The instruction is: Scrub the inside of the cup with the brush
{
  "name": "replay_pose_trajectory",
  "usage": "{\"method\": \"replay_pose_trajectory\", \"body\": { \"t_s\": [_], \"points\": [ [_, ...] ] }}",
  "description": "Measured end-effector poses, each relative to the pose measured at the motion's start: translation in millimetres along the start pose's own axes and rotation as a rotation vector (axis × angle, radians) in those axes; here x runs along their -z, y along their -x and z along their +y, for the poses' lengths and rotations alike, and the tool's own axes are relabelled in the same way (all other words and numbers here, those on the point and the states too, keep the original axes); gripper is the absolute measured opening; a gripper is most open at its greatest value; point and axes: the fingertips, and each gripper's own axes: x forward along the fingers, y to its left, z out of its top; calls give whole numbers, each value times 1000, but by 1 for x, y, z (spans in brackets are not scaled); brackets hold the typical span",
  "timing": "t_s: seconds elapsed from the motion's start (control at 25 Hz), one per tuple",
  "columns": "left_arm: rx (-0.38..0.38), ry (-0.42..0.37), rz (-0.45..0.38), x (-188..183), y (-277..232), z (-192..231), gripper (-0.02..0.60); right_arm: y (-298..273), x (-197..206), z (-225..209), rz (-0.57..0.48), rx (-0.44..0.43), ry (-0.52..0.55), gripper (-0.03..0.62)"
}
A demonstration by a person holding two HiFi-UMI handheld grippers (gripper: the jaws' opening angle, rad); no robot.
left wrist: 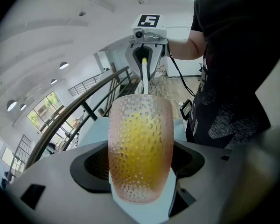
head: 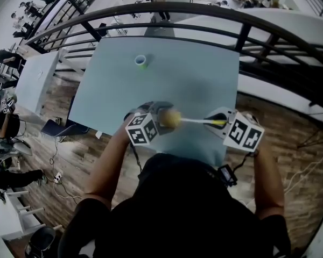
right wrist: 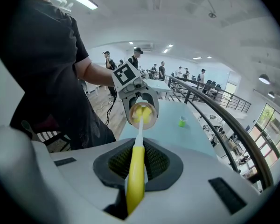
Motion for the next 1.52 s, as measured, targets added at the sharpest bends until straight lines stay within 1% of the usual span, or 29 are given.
{"method": "replay_pose_trajectory", "body": {
  "t_s": [0.08, 0.16, 0.24, 0.32, 0.44, 0.56, 0.68, 1.04, 1.2, 1.32, 1.52],
  "points": [
    [-2, 13, 12, 6, -1, 0, 362, 1, -4, 0, -21, -6, -2, 40],
    [-9, 9, 55, 17, -3, 1, 362, 5, -6, -2, -34, -6, -6, 40],
    [-5, 19, 74, 27, -4, 1, 362, 9, -5, -2, -33, -5, -17, 40],
    [0, 41, 72, 36, -5, 1, 362, 12, 0, -3, -32, -5, -35, 40],
    [0, 52, 86, 48, -7, 2, 362, 21, 11, -3, -33, -1, -65, 40],
    [1, 57, 81, 52, -8, 5, 362, 30, 20, -5, -40, 4, -100, 40],
    [6, 57, 64, 49, -9, 6, 362, 32, 25, -6, -24, 13, -114, 40],
    [47, -6, 25, 27, -15, 3, 362, 6, 6, -4, -6, 7, -101, 40],
    [57, -44, 34, 22, -14, 2, 362, -10, -4, -5, 22, 11, -85, 40],
    [50, -63, 50, 24, -12, 5, 362, -18, -8, -6, 30, 18, -82, 40],
    [45, -77, 69, 40, -9, 7, 362, -20, -14, -4, -7, 4, -102, 40]
  ]
}}
